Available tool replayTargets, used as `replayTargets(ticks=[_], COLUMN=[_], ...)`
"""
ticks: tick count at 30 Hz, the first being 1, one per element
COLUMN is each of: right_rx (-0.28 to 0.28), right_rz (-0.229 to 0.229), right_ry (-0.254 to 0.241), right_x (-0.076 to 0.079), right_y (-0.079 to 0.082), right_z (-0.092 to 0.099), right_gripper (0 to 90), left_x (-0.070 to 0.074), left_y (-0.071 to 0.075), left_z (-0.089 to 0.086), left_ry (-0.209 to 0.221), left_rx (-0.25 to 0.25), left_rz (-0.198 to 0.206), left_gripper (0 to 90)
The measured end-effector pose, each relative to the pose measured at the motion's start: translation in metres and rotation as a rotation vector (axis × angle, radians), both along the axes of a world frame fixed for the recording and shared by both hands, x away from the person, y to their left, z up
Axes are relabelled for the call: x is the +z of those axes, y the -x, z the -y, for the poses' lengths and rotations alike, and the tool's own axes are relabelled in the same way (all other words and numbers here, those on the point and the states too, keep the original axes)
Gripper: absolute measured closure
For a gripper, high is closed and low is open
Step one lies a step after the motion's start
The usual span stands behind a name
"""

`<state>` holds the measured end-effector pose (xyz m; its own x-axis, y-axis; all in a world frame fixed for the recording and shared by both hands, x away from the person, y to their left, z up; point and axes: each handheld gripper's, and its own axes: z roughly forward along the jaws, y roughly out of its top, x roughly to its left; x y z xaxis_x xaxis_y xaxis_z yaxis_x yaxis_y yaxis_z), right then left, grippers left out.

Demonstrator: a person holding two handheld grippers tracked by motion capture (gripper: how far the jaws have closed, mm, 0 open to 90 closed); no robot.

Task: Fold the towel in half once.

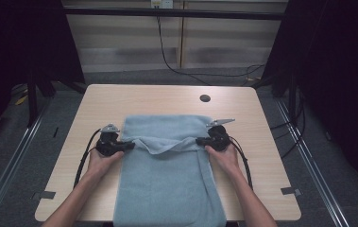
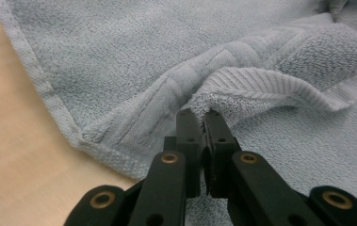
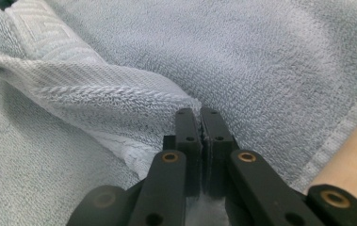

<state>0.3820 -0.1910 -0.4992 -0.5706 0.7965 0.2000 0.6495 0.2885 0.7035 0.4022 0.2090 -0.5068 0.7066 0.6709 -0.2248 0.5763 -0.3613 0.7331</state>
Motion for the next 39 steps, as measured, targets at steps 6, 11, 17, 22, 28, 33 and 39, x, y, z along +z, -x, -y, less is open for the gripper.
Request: replayTargets(ticks=[6, 11, 17, 22, 28, 33, 39], right_rx=[-0.055, -0.094, -0.137, -0.156, -0.181, -0.187, -0.152], right_rz=[0.005, 0.035, 0.055, 0.15, 0.243, 0.31, 0.384], right_ry=[0.001, 0.027, 0.052, -0.06, -0.124, -0.166, -0.187], right_x=[-0.001, -0.001, 0.003, 0.031, 0.073, 0.109, 0.147], right_y=[-0.024, -0.024, -0.023, -0.011, -0.013, -0.018, -0.012], right_z=[0.0, 0.0, 0.011, 0.033, 0.043, 0.041, 0.041], right_gripper=[87.7, 87.7, 87.7, 87.7, 87.7, 87.7, 87.7], left_x=[-0.001, 0.0, -0.001, 0.018, 0.06, 0.1, 0.133], left_y=[-0.027, -0.042, -0.045, -0.041, -0.035, -0.025, -0.012], left_z=[0.006, 0.014, 0.021, 0.011, -0.004, -0.009, -0.017], left_ry=[0.006, -0.006, 0.036, 0.127, 0.247, 0.295, 0.325], left_rx=[0.038, 0.074, 0.095, 0.109, 0.129, 0.101, 0.074], left_rz=[-0.004, -0.007, -0.026, 0.029, 0.116, 0.204, 0.258], left_gripper=[86.8, 86.9, 86.9, 87.0, 87.0, 87.0, 87.0])
